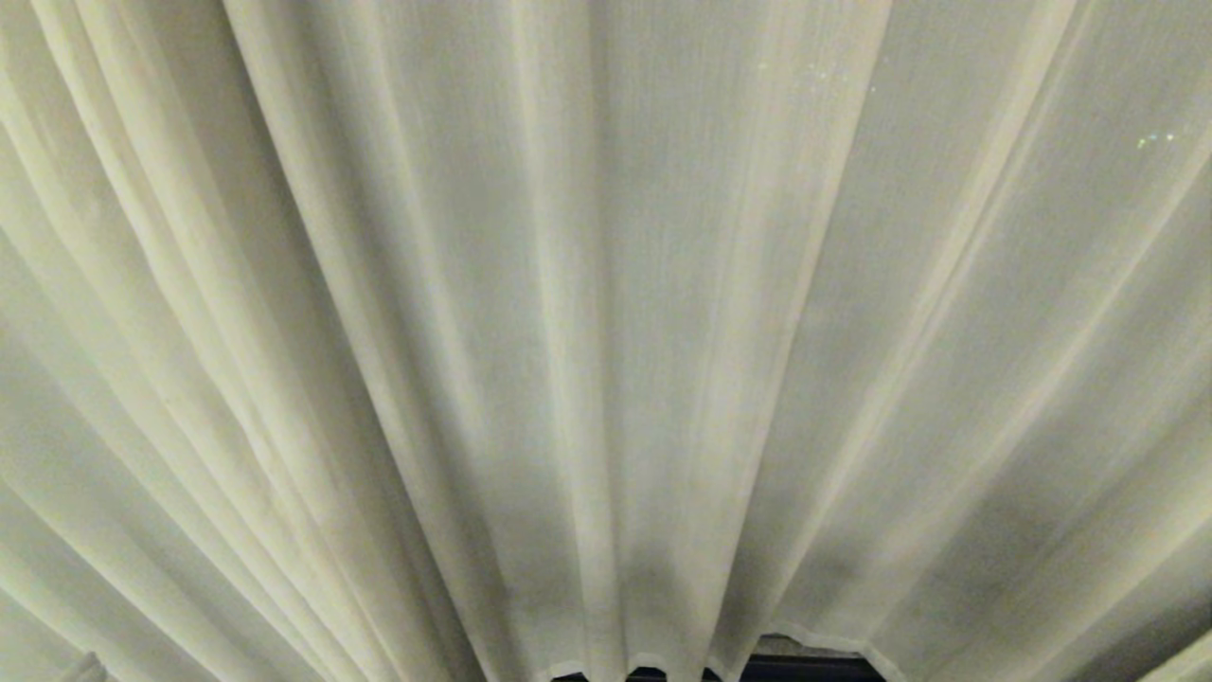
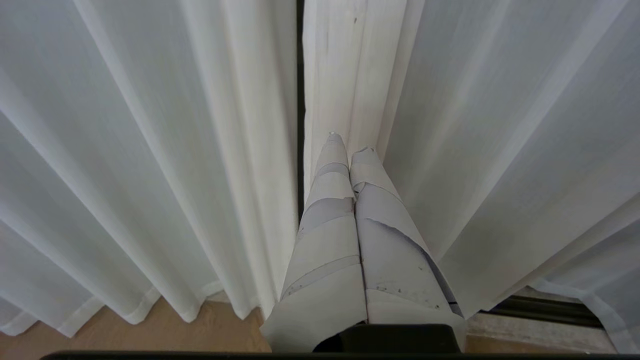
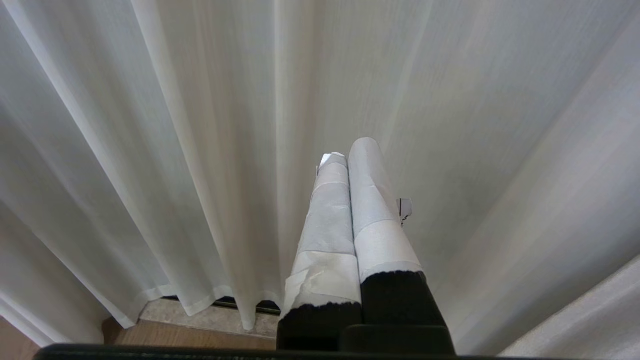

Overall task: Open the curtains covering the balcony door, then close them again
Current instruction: Close the outer curtains on both sides

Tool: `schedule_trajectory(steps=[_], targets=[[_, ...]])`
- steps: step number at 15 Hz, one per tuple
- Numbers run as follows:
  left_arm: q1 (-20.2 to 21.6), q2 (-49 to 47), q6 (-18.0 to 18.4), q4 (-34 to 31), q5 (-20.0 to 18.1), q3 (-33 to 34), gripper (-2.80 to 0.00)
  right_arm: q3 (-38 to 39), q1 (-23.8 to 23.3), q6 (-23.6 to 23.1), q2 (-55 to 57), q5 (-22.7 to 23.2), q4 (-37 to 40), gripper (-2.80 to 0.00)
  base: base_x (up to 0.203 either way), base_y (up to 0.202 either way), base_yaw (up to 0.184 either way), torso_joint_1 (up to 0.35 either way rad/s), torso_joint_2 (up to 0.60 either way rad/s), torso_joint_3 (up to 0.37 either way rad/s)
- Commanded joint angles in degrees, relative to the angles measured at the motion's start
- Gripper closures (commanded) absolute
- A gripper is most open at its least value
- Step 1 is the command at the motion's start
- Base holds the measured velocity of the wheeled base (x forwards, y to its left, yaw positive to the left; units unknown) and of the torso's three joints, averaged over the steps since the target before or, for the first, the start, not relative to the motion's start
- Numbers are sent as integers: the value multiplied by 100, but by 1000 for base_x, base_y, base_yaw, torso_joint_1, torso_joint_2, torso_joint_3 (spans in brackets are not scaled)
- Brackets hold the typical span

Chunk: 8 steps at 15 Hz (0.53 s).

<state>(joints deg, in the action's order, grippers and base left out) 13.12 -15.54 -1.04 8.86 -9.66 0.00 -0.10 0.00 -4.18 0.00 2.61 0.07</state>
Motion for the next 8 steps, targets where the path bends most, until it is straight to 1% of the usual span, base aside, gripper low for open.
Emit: schedule_trajectory(steps=[1, 2, 5, 6, 8], targets=[[35, -1, -2, -2, -7, 0, 0, 1, 0, -4, 9, 3, 1, 0, 0, 0, 0, 0, 0, 0], [104, -1, 37, -15, 0, 0, 0, 1, 0, -4, 8, 3, 1, 0, 0, 0, 0, 0, 0, 0], [106, -1, 603, -31, 49, 0, 0, 1, 0, -4, 9, 3, 1, 0, 0, 0, 0, 0, 0, 0], [103, -1, 713, -34, 73, 0, 0, 1, 0, -4, 8, 3, 1, 0, 0, 0, 0, 0, 0, 0], [56, -3, 738, -25, 73, 0, 0, 1, 0, -4, 9, 3, 1, 0, 0, 0, 0, 0, 0, 0]])
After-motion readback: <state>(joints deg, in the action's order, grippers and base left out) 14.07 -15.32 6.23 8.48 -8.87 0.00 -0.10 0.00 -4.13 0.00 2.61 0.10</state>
